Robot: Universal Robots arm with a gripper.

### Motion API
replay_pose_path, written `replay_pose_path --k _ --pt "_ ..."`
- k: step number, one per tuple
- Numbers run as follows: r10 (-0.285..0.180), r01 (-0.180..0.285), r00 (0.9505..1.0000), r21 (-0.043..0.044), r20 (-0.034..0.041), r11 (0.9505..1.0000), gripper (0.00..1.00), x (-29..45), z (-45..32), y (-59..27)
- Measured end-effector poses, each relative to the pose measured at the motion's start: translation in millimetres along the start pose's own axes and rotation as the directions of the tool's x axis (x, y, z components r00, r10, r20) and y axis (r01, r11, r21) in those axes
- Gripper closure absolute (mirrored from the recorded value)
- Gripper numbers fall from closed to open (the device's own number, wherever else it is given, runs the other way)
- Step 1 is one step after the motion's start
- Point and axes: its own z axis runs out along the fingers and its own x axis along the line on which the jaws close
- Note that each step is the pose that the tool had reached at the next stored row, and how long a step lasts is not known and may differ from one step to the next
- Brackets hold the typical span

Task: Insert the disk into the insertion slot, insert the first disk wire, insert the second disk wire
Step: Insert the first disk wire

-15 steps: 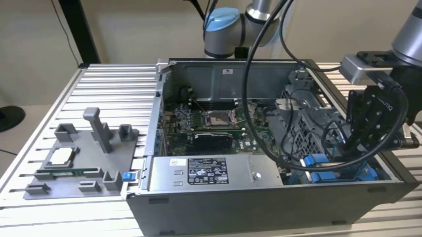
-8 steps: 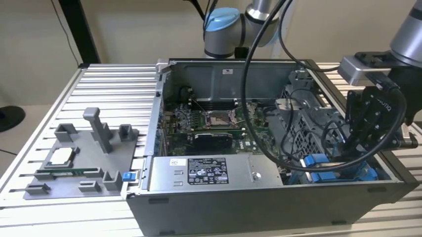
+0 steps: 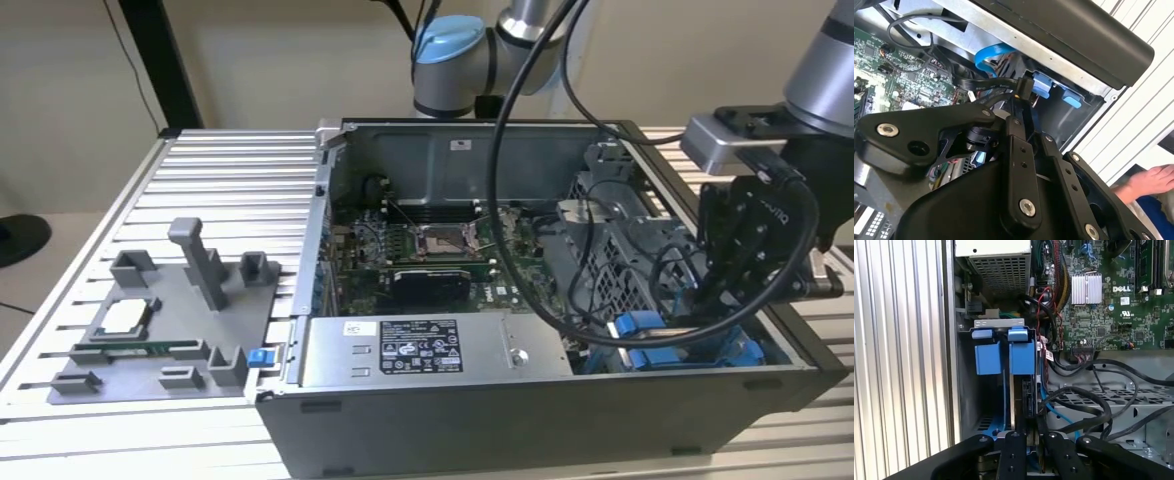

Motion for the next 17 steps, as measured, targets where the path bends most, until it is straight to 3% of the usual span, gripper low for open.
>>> replay_pose_path --k 7,17 --pt "-0.004 0.004 1.0 0.0138 0.0008 0.9999 1.0 -0.7 2.9 1.9" --pt "-0.005 0.005 1.0 0.0291 0.0023 0.9996 1.0 -1.3 19.6 5.5"
